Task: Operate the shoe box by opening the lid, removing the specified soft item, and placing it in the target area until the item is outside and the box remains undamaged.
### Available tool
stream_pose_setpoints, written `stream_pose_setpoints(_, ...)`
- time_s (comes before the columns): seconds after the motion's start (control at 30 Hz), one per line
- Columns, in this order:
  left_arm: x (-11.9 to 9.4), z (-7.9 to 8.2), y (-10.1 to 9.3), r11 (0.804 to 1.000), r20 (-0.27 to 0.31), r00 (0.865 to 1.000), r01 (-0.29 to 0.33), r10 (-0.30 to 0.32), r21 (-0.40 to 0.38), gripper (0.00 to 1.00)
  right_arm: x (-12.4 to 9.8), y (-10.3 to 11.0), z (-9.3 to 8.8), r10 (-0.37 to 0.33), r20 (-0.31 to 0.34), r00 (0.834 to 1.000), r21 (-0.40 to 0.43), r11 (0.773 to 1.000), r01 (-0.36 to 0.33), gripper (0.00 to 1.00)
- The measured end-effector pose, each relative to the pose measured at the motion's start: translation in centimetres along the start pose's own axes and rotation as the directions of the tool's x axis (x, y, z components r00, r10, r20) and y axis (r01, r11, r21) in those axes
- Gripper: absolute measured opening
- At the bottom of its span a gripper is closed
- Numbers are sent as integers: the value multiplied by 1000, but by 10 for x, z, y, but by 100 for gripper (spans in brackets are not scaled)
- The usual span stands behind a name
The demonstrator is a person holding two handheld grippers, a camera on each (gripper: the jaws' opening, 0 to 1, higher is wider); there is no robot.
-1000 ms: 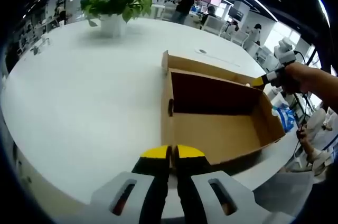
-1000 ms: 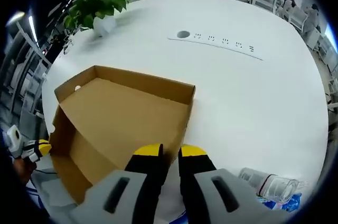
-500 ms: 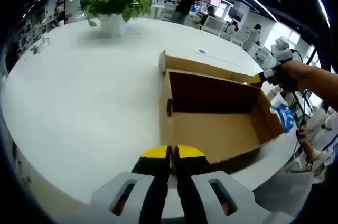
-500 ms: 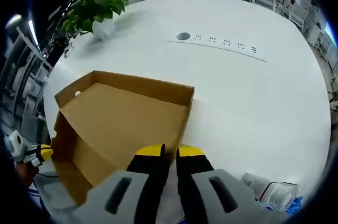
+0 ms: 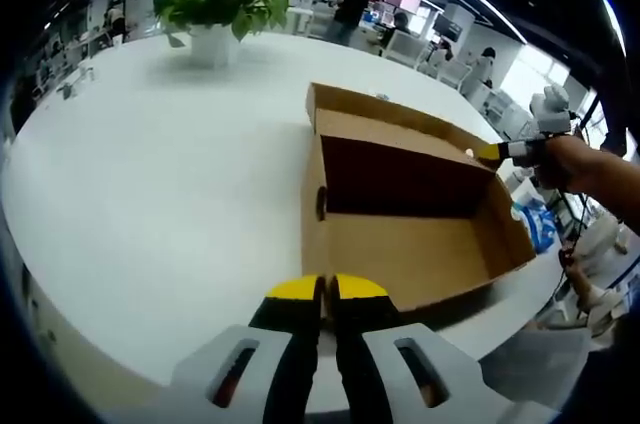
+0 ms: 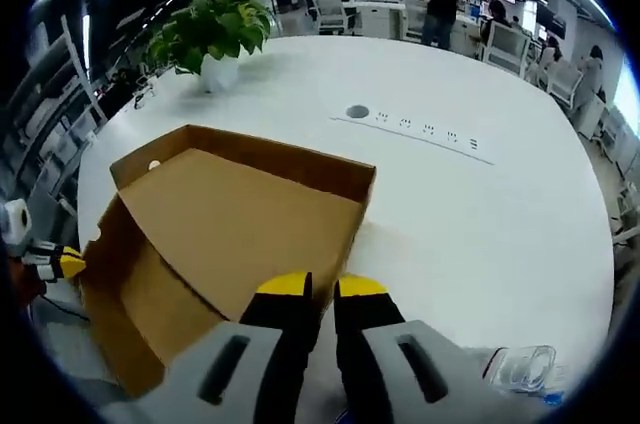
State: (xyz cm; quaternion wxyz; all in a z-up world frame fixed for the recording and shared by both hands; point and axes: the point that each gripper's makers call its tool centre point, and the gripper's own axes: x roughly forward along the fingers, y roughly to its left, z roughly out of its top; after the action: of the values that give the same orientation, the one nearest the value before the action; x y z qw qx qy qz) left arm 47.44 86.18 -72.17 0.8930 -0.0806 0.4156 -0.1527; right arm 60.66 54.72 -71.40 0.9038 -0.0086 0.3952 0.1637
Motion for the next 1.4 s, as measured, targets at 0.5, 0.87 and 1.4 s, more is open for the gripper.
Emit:
stream_pose_setpoints(0.5, 1, 0, -1, 1000, -3, 1000, 0, 0, -3, 0, -31, 2, 20, 39, 329, 943, 104, 992, -77, 4)
stream_pose_setpoints(0.87, 2, 1, -2, 1000, -11, 1000, 0, 0, -13, 0, -44, 13, 24, 2, 395, 919, -180, 981, 75, 4)
stream_pose_setpoints(1.4, 2, 2, -1, 999, -7, 1000, -18, 18, -35, 0, -75, 28, 22, 62, 469, 881, -216, 975, 46, 1)
